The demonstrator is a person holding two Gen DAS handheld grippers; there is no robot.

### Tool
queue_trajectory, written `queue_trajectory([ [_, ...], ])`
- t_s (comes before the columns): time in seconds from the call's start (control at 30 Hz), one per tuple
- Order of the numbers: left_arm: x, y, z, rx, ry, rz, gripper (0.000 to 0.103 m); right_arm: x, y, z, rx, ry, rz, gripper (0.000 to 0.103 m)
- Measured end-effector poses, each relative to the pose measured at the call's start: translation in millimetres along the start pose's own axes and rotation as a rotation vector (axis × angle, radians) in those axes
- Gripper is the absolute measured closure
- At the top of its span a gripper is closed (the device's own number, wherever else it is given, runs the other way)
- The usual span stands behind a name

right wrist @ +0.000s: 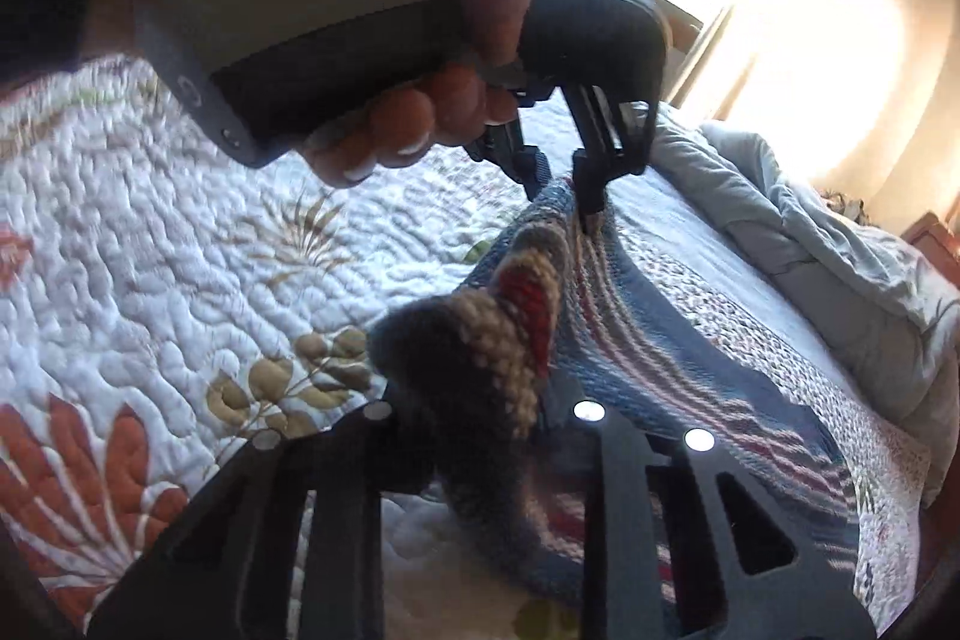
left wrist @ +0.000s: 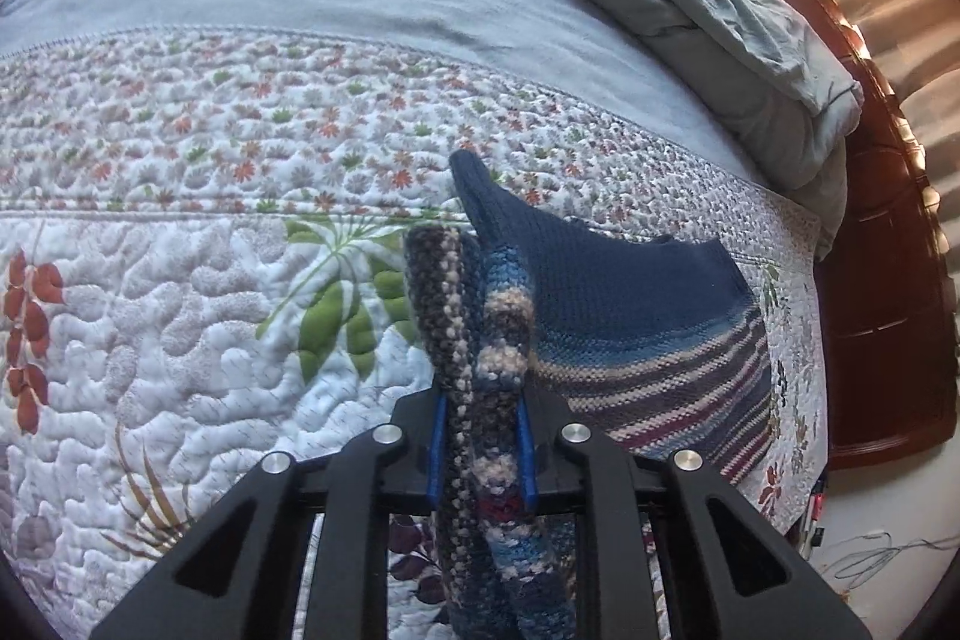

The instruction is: Fold small clothes

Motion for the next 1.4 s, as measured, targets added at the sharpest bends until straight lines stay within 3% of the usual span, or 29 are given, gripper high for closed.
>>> queue_trajectory([
  [0.2, -25, 61, -10, 0.013, 0.035, -0.059, 0.085, -50, 61, -8, 0.133, 0.037, 0.021, 0.085],
  [0.4, -28, 126, -10, 0.084, 0.039, -0.113, 0.085, -82, 118, 7, 0.272, 0.071, 0.028, 0.088],
  [0.8, 13, 208, -16, 0.162, 0.003, -0.214, 0.085, -92, 206, 53, 0.57, 0.131, -0.085, 0.089],
  [0.93, 28, 235, -12, 0.195, -0.021, -0.253, 0.085, -96, 220, 72, 0.611, 0.126, -0.118, 0.089],
  [1.03, 46, 255, -4, 0.231, -0.053, -0.262, 0.085, -105, 226, 97, 0.557, 0.128, -0.088, 0.09],
  [1.07, 53, 263, -6, 0.198, -0.003, -0.251, 0.085, -104, 235, 103, 0.6, 0.122, -0.108, 0.09],
  [1.2, 71, 283, -7, 0.213, -0.013, -0.257, 0.085, -105, 259, 112, 0.749, 0.14, -0.219, 0.09],
  [1.4, 86, 301, -12, 0.23, -0.029, -0.298, 0.085, -104, 275, 122, 0.81, 0.156, -0.239, 0.09],
])
Point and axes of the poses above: each gripper's, at about its wrist camera, not at the fingertips, and x roughly the way its jaws point, y to its right, z to its underside, the point moved 7 cm from there along x, roughly the way its jaws point, and after that the axes turned 1 degree about z, right-handed, at the moved point
